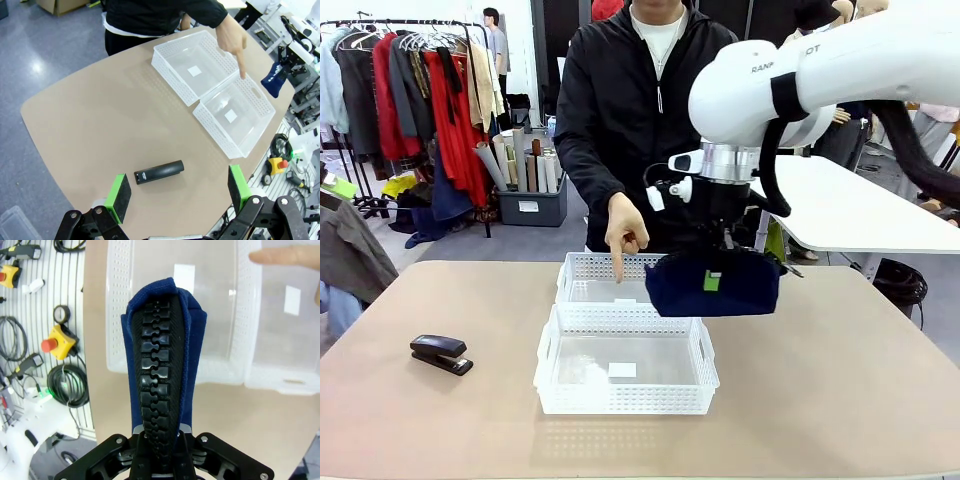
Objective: Distribute items into two baskets.
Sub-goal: Place the picked Pencil pouch into the Organizing basket as instructed by the person.
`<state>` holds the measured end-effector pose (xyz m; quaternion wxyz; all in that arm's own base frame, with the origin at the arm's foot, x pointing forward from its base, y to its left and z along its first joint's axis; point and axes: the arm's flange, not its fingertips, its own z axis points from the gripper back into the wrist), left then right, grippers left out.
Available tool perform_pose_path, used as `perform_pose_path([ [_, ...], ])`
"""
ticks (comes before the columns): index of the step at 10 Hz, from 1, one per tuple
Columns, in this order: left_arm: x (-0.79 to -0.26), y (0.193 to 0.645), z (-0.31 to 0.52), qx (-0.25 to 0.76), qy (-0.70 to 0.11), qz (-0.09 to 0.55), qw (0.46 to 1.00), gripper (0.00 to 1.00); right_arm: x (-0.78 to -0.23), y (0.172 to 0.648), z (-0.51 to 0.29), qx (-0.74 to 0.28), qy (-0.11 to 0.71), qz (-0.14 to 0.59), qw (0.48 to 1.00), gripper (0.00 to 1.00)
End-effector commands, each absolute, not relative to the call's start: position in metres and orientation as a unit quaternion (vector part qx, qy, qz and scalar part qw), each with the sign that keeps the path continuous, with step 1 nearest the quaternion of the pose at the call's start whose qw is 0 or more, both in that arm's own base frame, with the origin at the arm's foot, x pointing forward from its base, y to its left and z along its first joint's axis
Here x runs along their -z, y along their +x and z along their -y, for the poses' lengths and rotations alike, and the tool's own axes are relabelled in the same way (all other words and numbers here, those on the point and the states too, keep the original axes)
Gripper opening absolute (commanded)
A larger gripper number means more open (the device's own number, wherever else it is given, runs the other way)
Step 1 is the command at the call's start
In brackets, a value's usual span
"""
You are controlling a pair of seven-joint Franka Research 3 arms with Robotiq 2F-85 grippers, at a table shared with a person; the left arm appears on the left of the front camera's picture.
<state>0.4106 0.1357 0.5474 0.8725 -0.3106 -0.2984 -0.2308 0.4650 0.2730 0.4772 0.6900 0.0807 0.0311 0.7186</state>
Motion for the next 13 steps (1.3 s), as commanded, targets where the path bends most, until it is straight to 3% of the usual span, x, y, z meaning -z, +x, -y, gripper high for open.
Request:
perform_pose_path([
  [1,-0.548,0.410,-0.134,0.230,-0.311,0.302,0.871,1.00,-0.469,0.478,-0.304,-0.724,0.108,-0.012,0.681,0.00],
  [5,-0.548,0.410,-0.134,0.230,-0.311,0.302,0.871,1.00,-0.457,0.489,-0.353,-0.718,0.077,0.001,0.692,0.00],
  [13,-0.548,0.410,-0.134,0.230,-0.311,0.302,0.871,1.00,-0.425,0.481,-0.398,-0.718,0.088,-0.017,0.691,0.00],
])
